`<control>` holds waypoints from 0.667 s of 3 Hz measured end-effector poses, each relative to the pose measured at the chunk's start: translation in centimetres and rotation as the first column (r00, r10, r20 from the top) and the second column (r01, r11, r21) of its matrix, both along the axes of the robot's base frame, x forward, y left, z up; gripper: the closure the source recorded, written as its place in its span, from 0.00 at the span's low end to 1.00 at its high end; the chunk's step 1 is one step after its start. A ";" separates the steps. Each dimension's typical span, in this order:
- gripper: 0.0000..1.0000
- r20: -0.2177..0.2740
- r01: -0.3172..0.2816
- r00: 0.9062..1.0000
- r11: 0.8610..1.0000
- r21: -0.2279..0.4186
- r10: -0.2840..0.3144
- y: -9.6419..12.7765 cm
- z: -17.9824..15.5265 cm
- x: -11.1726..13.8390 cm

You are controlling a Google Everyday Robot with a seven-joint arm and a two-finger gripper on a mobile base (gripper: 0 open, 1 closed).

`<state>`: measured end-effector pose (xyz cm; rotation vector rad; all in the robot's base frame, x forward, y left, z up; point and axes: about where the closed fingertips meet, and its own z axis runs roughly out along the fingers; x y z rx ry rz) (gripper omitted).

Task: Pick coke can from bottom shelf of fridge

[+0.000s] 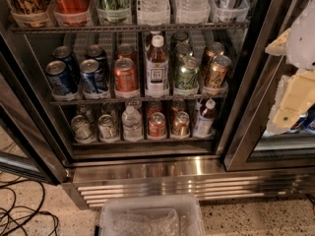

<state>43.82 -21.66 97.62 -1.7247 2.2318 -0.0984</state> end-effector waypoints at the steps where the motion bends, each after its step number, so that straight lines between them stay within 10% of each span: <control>1: 0.00 0.000 0.000 1.000 1.000 0.000 0.000 0.0 0.0 0.0; 2: 0.00 0.005 -0.021 1.000 1.000 -0.011 0.021 0.9 -0.5 -0.8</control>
Offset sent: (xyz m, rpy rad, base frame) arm -0.0200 0.0179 -0.0157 -0.0276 0.0104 0.0482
